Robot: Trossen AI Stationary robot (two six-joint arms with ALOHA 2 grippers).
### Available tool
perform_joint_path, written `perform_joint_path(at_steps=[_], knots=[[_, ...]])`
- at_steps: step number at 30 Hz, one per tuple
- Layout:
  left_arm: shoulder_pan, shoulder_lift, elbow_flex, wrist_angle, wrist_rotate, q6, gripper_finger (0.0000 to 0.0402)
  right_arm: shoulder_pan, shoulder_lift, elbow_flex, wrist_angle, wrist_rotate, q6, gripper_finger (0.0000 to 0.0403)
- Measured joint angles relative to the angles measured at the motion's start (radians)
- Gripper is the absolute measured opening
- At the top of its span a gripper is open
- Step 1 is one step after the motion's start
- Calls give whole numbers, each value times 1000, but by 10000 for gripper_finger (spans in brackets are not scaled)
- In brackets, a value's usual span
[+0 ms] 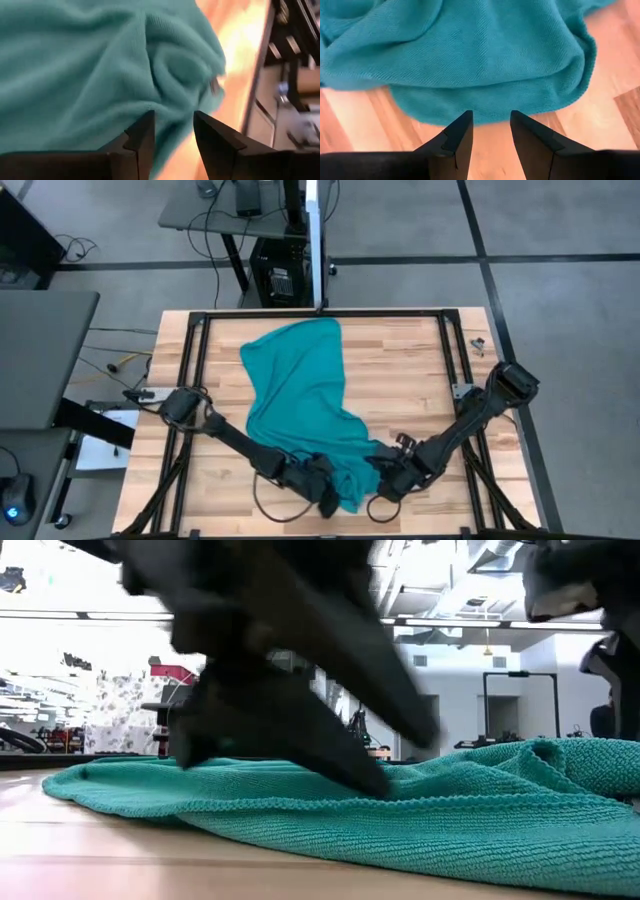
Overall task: Roll towel
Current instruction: Fold the blue towel
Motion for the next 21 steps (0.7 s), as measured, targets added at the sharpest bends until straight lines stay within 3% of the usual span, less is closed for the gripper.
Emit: perform_joint_path(at_steps=[5, 8, 12, 21], knots=[[-28, 107, 122, -8, 92, -58, 121, 11, 0, -81, 69, 35, -1, 127], [-72, 131, 169, -63, 96, -102, 121, 9, -3, -137, 162, 39, -38, 127], [-114, 118, 177, -175, 87, -157, 121, 9, -6, -166, 206, 35, -113, 127], [-204, 35, 174, -478, 102, -180, 121, 51, -8, -161, 81, -83, -113, 127]])
